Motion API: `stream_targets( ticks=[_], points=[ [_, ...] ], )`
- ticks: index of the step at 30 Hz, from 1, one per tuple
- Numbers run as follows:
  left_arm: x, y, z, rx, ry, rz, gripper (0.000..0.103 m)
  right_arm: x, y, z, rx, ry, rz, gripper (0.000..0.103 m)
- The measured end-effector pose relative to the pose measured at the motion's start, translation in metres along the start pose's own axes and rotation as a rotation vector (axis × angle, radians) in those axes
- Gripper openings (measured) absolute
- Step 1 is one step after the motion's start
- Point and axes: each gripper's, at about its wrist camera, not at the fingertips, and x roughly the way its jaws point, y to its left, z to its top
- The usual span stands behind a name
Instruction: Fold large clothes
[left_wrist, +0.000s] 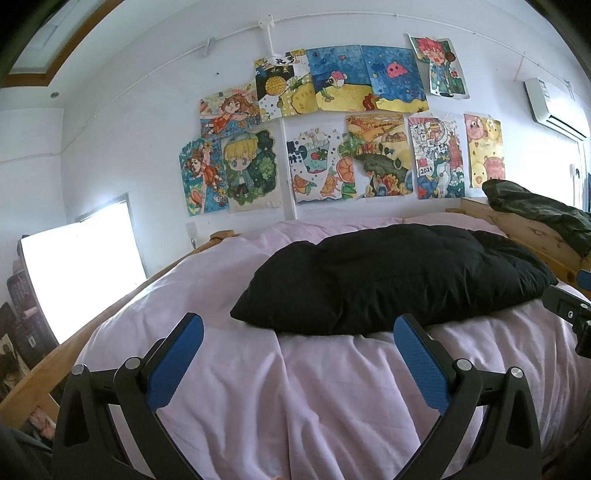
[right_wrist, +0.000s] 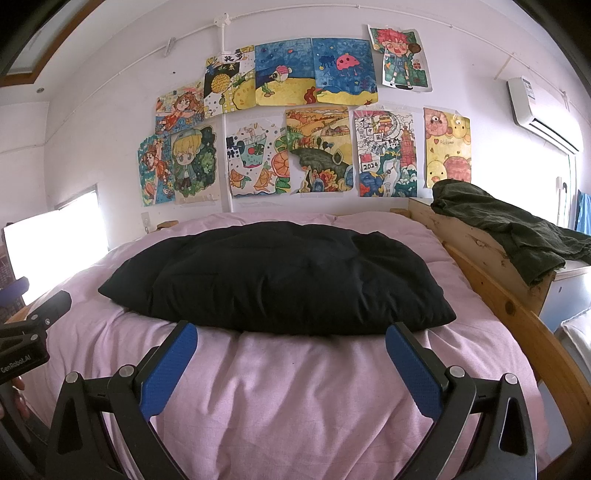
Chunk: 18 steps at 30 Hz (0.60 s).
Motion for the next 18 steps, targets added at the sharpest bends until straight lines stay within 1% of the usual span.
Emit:
stream_targets(
  ticks=[18],
  points=[
    [-0.0003,-0.0005,-0.0002,0.001,0.000,-0.002,0.101,-0.0003,0.0000,0.0000,-0.001,0.001,-0.001,0.103]
  ],
)
